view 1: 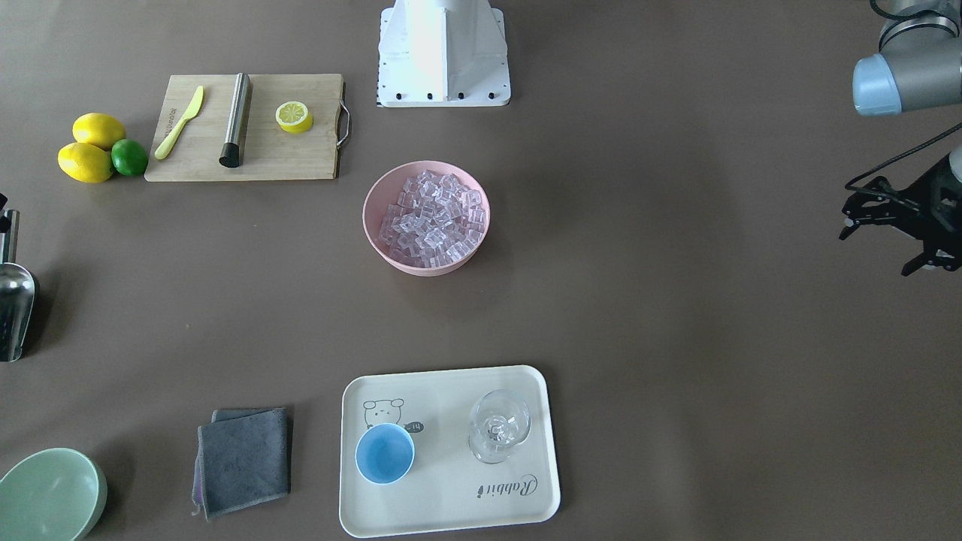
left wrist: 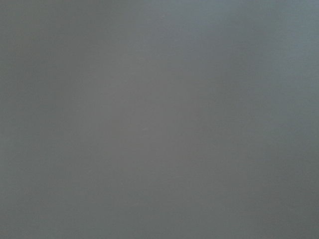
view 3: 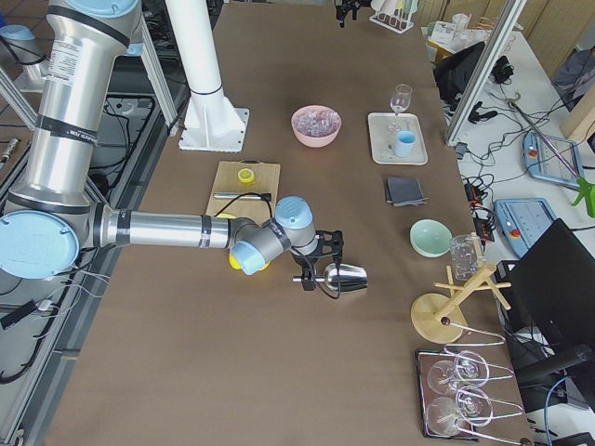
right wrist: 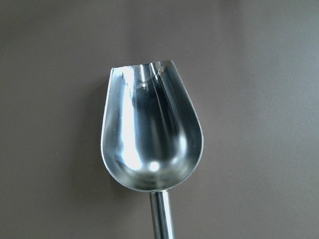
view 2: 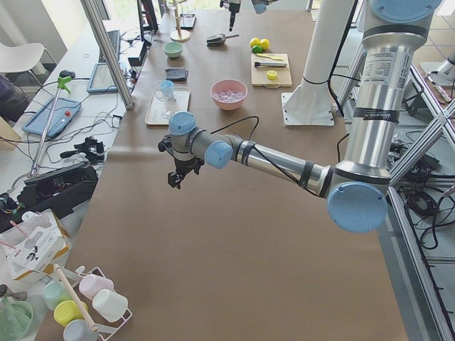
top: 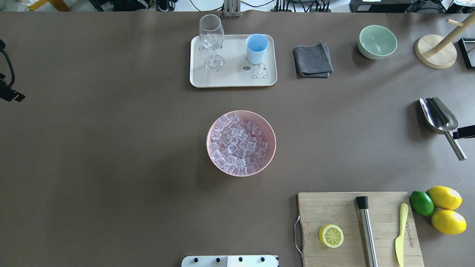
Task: Put ice in cup with scoop
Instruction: 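Move the left gripper to the pink bowl while the right grasps the scoop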
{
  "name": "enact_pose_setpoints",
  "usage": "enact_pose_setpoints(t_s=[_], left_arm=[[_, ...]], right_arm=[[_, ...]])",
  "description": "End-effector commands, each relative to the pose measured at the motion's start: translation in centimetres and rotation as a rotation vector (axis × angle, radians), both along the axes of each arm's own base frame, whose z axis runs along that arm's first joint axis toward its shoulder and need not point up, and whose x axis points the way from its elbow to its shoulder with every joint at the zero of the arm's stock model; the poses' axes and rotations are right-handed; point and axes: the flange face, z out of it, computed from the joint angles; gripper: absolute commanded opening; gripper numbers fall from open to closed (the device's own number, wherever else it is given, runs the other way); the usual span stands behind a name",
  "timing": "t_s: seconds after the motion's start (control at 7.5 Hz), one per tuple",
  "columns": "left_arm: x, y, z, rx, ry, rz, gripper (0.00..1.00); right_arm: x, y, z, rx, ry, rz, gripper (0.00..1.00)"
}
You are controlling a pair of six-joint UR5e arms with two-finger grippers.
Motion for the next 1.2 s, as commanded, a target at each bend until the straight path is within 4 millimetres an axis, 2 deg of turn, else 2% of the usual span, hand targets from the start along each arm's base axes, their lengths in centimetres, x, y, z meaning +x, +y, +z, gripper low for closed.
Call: enact_pose_setpoints(t_s=[0.0, 0.13, 0.27, 0.4, 0.53, 0.67, 0.8, 0.93, 1.07], left_arm=[[8.0, 2.2, -4.1, 0.113, 0.043, 0.163, 0.99], [10.3, 3.3, -5.1, 0.181, 0.078, 0.208, 0.99], [11.3, 3.5, -6.0, 0.207, 0.093, 0.225, 0.99], [12.6, 3.9, -7.6, 0.239, 0.111, 0.248, 0.99], [14.4, 5.2, -9.0, 0.305, 0.154, 0.286, 0.99], [16.5, 6.4, -9.9, 0.385, 0.207, 0.324, 0.99], [17.4, 7.2, -11.3, 0.448, 0.248, 0.343, 0.99], [21.3, 9.0, -12.8, 0.489, 0.287, 0.408, 0.99], [23.5, 9.6, -14.1, 0.502, 0.305, 0.437, 0.99]], right_arm=[[-3.7, 0.7, 0.6, 0.017, 0.046, -0.046, 0.98], [-4.1, 1.1, 1.7, 0.039, 0.041, -0.056, 0.93], [-4.3, 1.3, 3.5, 0.048, 0.024, -0.047, 0.89], [-4.9, 1.3, 3.4, 0.039, 0.010, -0.018, 0.83], [-5.1, 1.5, 3.4, 0.040, 0.012, -0.023, 0.79], [-5.3, 1.6, 3.6, 0.038, 0.014, -0.028, 0.70], [-5.2, 1.9, 3.8, 0.037, 0.018, -0.035, 0.37], [-4.9, 2.4, 4.1, 0.044, 0.022, -0.047, 0.00], [-4.6, 2.9, 4.4, 0.056, 0.022, -0.052, 0.00]])
